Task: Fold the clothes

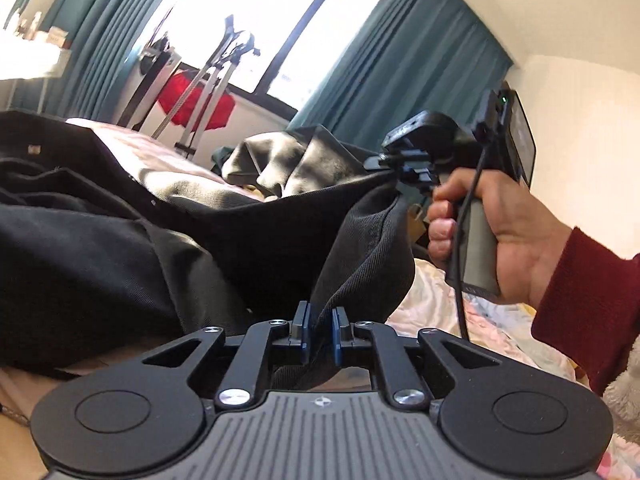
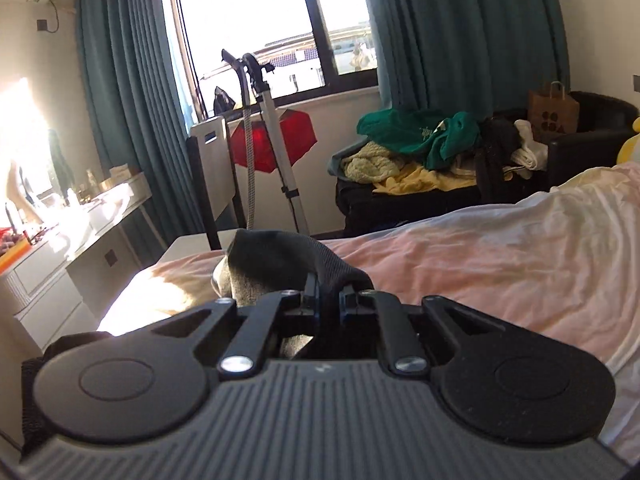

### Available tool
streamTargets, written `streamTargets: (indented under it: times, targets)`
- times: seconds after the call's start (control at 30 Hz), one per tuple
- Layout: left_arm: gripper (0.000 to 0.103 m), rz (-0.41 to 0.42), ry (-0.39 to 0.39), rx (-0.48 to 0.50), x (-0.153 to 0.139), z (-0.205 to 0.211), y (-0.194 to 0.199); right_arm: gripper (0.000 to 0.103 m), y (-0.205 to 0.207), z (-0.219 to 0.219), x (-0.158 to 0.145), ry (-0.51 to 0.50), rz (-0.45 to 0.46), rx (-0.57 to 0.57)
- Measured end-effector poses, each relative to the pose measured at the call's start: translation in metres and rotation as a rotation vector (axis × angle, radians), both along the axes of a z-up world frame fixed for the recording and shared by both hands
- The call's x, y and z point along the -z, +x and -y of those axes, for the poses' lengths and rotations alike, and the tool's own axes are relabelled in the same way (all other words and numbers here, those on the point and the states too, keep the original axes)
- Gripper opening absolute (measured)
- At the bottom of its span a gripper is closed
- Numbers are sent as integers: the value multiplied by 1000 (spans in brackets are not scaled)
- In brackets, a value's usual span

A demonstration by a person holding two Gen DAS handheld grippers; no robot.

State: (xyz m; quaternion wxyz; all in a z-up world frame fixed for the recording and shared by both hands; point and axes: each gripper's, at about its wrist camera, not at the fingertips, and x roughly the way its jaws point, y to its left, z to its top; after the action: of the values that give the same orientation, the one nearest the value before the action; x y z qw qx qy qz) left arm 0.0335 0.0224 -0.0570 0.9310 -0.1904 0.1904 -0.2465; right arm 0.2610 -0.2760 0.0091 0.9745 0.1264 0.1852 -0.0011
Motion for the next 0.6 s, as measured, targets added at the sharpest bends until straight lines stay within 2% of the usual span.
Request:
streamTargets:
  times: [0.03, 0.1, 0.2, 0.3, 0.37, 0.5, 0.6]
  targets:
    - [27, 14, -3, 3, -3, 0, -5, 11, -13, 19, -1, 23, 20, 41]
    - [29, 41, -10, 8, -8, 0, -14, 11, -41, 62, 4, 84, 46, 129]
    - [35, 17, 0, -3, -10, -1, -20, 11, -83, 119, 23, 178, 73, 252]
    - [37, -16, 12, -17, -10, -2, -25, 11, -116, 157, 57, 256, 27, 320]
    - [42, -38, 21, -26, -11, -3, -28, 10, -136, 175, 84, 296, -18, 357]
    - [46, -157, -9, -108, -8, -19, -26, 10, -166, 204, 127, 419, -85, 404]
    - [47, -260, -57, -184, -5, -35, -23, 12, -180, 218, 150, 591, -146, 433]
